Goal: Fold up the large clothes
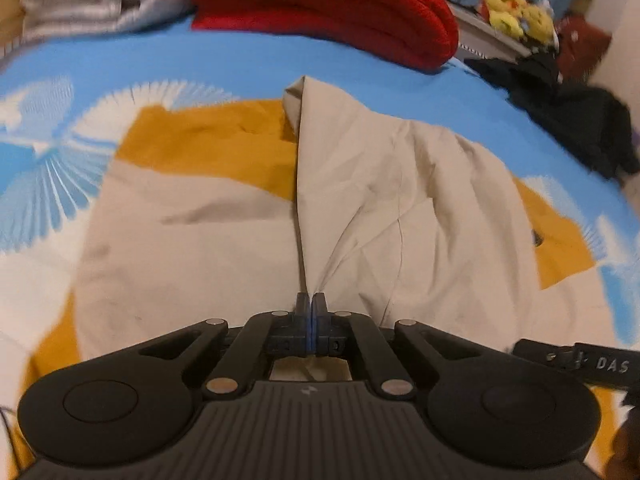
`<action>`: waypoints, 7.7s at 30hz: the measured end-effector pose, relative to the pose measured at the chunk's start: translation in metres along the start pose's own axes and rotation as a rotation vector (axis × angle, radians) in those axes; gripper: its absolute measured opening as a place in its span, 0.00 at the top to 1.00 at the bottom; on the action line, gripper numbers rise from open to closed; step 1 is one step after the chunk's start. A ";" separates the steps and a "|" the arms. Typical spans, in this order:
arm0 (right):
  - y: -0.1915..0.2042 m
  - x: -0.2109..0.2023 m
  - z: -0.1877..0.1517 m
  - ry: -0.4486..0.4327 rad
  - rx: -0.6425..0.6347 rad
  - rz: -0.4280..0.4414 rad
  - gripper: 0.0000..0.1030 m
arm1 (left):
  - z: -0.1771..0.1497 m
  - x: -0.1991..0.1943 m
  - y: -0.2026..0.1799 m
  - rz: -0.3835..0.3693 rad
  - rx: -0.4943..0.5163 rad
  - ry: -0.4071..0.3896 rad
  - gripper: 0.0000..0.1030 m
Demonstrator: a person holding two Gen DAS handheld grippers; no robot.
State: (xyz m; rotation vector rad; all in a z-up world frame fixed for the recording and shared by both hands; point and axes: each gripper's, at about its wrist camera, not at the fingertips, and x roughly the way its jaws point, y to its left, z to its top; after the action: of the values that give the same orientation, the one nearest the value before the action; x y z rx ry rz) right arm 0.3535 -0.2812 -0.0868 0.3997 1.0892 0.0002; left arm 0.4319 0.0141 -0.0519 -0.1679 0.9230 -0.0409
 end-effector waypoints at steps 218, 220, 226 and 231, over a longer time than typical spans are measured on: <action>-0.178 -0.185 -0.136 -0.200 -0.188 -0.148 0.60 | -0.163 -0.218 0.202 -0.021 -0.137 0.084 0.39; -0.178 -0.177 -0.131 -0.195 -0.188 -0.155 0.60 | -0.156 -0.211 0.197 -0.013 -0.122 0.070 0.35; -0.174 -0.149 -0.110 -0.185 -0.215 -0.165 0.59 | -0.137 -0.192 0.182 -0.004 -0.085 0.044 0.33; -0.172 -0.128 -0.094 -0.171 -0.220 -0.163 0.57 | -0.125 -0.173 0.173 0.015 -0.026 0.042 0.33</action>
State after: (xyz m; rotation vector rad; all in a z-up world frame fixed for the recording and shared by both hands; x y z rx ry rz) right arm 0.1785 -0.4364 -0.0687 0.1106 0.9382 -0.0572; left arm 0.2218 0.1874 -0.0171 -0.1844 0.9664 -0.0187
